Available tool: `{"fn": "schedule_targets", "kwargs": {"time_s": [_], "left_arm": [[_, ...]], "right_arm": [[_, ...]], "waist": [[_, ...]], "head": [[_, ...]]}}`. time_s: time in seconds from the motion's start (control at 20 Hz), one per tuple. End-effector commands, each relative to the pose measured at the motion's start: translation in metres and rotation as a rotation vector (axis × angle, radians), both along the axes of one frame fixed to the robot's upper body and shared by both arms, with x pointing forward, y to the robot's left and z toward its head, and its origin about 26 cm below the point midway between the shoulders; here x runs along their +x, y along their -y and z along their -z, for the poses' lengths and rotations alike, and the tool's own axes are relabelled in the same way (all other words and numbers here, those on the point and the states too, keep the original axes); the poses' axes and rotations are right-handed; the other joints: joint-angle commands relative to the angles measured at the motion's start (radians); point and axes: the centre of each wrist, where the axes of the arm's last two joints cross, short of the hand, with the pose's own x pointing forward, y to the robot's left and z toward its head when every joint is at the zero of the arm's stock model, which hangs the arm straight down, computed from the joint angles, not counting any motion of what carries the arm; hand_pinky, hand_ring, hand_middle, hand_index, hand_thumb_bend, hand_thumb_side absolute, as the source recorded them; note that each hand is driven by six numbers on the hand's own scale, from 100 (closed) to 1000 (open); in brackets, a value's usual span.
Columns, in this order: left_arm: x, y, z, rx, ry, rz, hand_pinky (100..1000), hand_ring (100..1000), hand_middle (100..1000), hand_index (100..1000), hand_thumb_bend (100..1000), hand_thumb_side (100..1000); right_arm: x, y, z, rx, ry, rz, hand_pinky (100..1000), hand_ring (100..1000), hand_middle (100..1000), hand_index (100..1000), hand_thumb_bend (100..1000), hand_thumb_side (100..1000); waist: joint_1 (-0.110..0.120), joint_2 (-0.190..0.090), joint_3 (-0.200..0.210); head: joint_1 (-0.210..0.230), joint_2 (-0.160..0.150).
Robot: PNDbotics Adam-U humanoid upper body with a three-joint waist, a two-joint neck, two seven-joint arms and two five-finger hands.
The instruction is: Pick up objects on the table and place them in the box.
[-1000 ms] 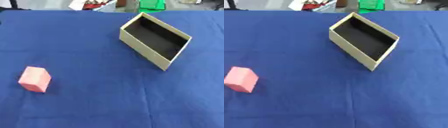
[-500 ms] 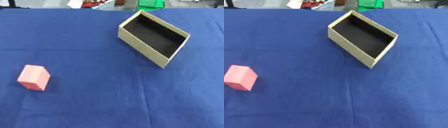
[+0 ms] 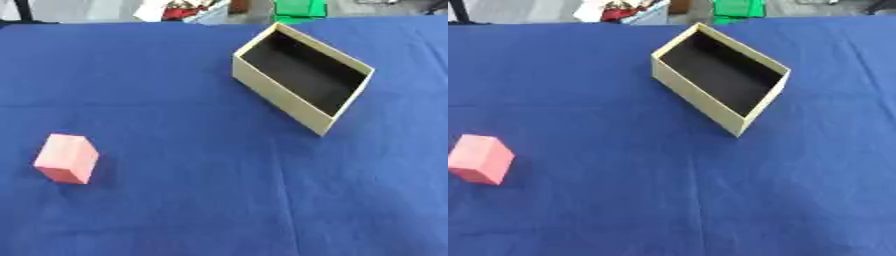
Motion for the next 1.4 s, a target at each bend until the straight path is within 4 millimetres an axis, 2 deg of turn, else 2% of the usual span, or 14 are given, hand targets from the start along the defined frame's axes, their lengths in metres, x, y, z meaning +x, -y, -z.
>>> {"fn": "schedule_targets", "kwargs": {"time_s": [0.05, 0.3, 0.4, 0.55, 0.7, 0.9, 1.0, 1.25, 1.3, 1.4], "left_arm": [[-0.004, -0.002, -0.018, 0.185, -0.007, -0.008, 729, 770, 804, 885, 100, 637], [-0.003, 0.000, -0.032, 0.413, -0.061, -0.034, 743, 776, 811, 889, 146, 674], [-0.004, 0.001, -0.038, 0.497, -0.077, -0.052, 746, 778, 814, 893, 195, 681], [-0.004, 0.002, -0.045, 0.626, -0.111, -0.078, 749, 783, 819, 891, 318, 692], [-0.006, 0.001, -0.051, 0.752, -0.139, -0.107, 758, 791, 829, 898, 381, 713], [-0.005, 0.004, -0.048, 0.843, -0.189, -0.093, 771, 801, 840, 904, 519, 690], [-0.005, 0.005, -0.046, 0.883, -0.211, -0.087, 776, 807, 845, 908, 590, 636], [-0.004, 0.007, -0.046, 0.938, -0.264, -0.076, 781, 812, 849, 916, 618, 619], [-0.004, 0.007, -0.047, 0.947, -0.276, -0.076, 791, 821, 857, 924, 633, 575], [-0.004, 0.007, -0.045, 0.973, -0.309, -0.084, 794, 825, 859, 923, 628, 552]], "right_arm": [[-0.003, 0.003, -0.010, -0.043, 0.024, 0.016, 809, 790, 787, 828, 100, 947], [-0.003, 0.003, -0.010, -0.044, 0.022, 0.012, 809, 789, 787, 828, 100, 946], [-0.003, 0.002, -0.010, -0.044, 0.021, 0.009, 809, 789, 787, 828, 100, 946], [-0.002, 0.001, -0.010, -0.042, 0.020, 0.004, 809, 789, 787, 828, 100, 946], [-0.002, 0.000, -0.010, -0.041, 0.019, -0.003, 809, 789, 787, 828, 100, 946], [-0.002, -0.001, -0.010, -0.042, 0.018, -0.008, 809, 789, 788, 828, 100, 946], [-0.001, -0.001, -0.010, -0.042, 0.017, -0.011, 809, 789, 787, 828, 100, 947], [-0.001, -0.001, -0.010, -0.040, 0.017, -0.011, 809, 789, 787, 828, 100, 947], [-0.001, -0.001, -0.010, -0.040, 0.017, -0.011, 809, 789, 787, 828, 100, 947], [-0.001, -0.002, -0.010, -0.040, 0.017, -0.013, 809, 789, 787, 828, 100, 947]], "waist": [[0.000, -0.022, 0.001], [-0.005, -0.026, 0.000], [-0.007, -0.028, -0.002], [-0.010, -0.029, -0.004], [-0.014, -0.029, -0.007], [-0.014, -0.028, -0.008], [-0.014, -0.028, -0.009], [-0.014, -0.028, -0.010], [-0.014, -0.028, -0.010], [-0.014, -0.028, -0.012]], "head": [[-0.009, 0.007], [-0.007, 0.006], [-0.005, 0.004], [0.001, 0.001], [0.007, -0.001], [0.010, -0.005], [0.011, -0.007], [0.012, -0.010], [0.012, -0.012], [0.014, -0.015]]}}
